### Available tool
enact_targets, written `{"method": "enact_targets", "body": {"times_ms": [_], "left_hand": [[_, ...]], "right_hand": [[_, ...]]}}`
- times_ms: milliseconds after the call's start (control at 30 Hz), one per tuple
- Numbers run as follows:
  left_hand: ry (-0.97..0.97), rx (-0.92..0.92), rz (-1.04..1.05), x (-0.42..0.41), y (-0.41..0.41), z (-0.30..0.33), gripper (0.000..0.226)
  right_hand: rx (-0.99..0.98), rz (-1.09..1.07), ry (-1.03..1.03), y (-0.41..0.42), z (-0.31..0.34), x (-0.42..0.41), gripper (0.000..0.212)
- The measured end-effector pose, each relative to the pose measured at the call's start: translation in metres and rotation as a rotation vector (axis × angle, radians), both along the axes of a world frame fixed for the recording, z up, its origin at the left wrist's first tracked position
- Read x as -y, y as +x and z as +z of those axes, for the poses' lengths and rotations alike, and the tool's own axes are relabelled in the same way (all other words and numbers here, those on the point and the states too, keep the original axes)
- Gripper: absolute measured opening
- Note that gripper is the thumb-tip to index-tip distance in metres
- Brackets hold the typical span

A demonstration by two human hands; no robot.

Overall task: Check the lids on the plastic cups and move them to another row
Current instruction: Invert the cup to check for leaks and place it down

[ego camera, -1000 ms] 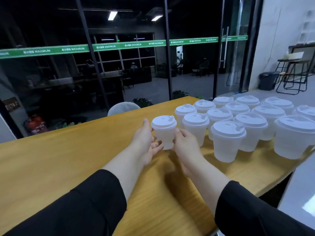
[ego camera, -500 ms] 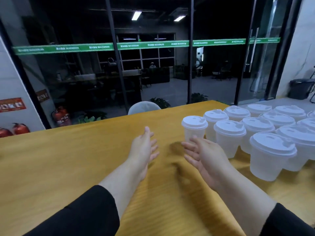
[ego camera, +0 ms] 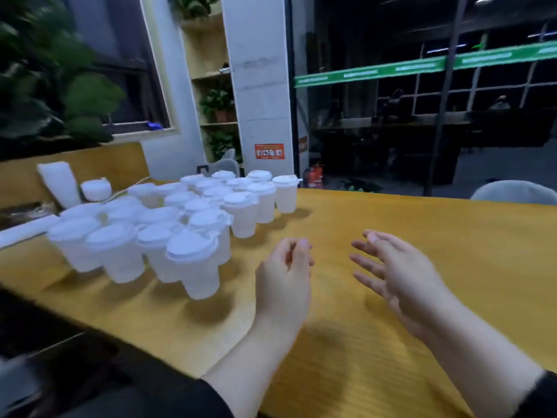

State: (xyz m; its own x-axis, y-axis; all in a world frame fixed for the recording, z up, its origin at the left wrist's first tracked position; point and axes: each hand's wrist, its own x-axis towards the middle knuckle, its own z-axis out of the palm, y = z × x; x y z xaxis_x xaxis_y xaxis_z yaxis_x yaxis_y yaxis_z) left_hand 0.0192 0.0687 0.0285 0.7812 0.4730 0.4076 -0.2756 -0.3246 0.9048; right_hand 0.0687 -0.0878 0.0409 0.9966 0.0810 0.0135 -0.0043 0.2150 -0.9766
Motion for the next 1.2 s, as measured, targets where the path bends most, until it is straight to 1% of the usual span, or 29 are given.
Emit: {"method": "enact_targets", "body": {"times_ms": [100, 167, 233, 300, 367, 400, 467, 500, 567, 667, 767, 833, 900, 967, 1067, 1133, 1200], "left_hand": [[-0.016, 0.109, 0.178, -0.061, -0.032, -0.007, 0.040], [-0.091, 0.191, 0.249, -0.093, -0.049, -0.009, 0.041], [-0.140, 0.248, 0.370, -0.120, -0.058, -0.012, 0.027], [-0.194, 0.217, 0.448, -0.141, -0.058, -0.017, 0.016], [-0.271, 0.123, 0.418, -0.157, -0.051, -0.024, 0.004], [-0.294, 0.068, 0.388, -0.162, -0.048, -0.027, 0.008], [-0.294, -0.009, 0.301, -0.166, -0.043, -0.035, 0.030], [-0.290, -0.032, 0.244, -0.166, -0.041, -0.035, 0.036], [-0.283, -0.056, 0.149, -0.163, -0.040, -0.031, 0.042], [-0.311, -0.057, 0.115, -0.156, -0.037, -0.025, 0.042], [-0.305, -0.066, 0.054, -0.136, -0.029, -0.014, 0.044], [-0.275, -0.088, -0.011, -0.114, -0.017, -0.006, 0.042], [-0.256, -0.126, -0.126, -0.086, -0.002, -0.001, 0.040], [-0.244, -0.190, -0.249, -0.053, 0.016, 0.001, 0.041], [-0.211, -0.285, -0.402, -0.001, 0.045, -0.004, 0.045], [-0.189, -0.324, -0.454, 0.030, 0.064, -0.007, 0.044], [-0.185, -0.354, -0.488, 0.054, 0.083, -0.009, 0.045]], "right_hand": [[-0.008, 0.097, -0.008, -0.010, -0.007, -0.079, 0.024], [-0.006, 0.161, -0.019, -0.017, -0.009, -0.122, 0.014], [0.013, 0.220, -0.050, -0.021, -0.011, -0.155, 0.010], [0.031, 0.270, -0.086, -0.023, -0.015, -0.182, 0.008], [0.047, 0.307, -0.113, -0.023, -0.017, -0.201, 0.013], [0.052, 0.320, -0.131, -0.022, -0.019, -0.208, 0.015], [0.063, 0.354, -0.158, -0.023, -0.020, -0.218, 0.017], [0.069, 0.363, -0.161, -0.024, -0.020, -0.220, 0.019], [0.093, 0.370, -0.164, -0.027, -0.019, -0.220, 0.023], [0.143, 0.363, -0.169, -0.028, -0.017, -0.207, 0.020], [0.155, 0.287, -0.186, -0.028, -0.012, -0.176, 0.019], [0.178, 0.233, -0.180, -0.028, -0.009, -0.145, 0.021], [0.206, 0.145, -0.208, -0.025, -0.007, -0.108, 0.021], [0.234, 0.039, -0.249, -0.018, -0.007, -0.068, 0.027], [0.236, -0.087, -0.265, -0.011, -0.010, -0.011, 0.047], [0.239, -0.160, -0.299, -0.003, -0.015, 0.022, 0.057], [0.247, -0.198, -0.336, 0.008, -0.023, 0.051, 0.059]]}}
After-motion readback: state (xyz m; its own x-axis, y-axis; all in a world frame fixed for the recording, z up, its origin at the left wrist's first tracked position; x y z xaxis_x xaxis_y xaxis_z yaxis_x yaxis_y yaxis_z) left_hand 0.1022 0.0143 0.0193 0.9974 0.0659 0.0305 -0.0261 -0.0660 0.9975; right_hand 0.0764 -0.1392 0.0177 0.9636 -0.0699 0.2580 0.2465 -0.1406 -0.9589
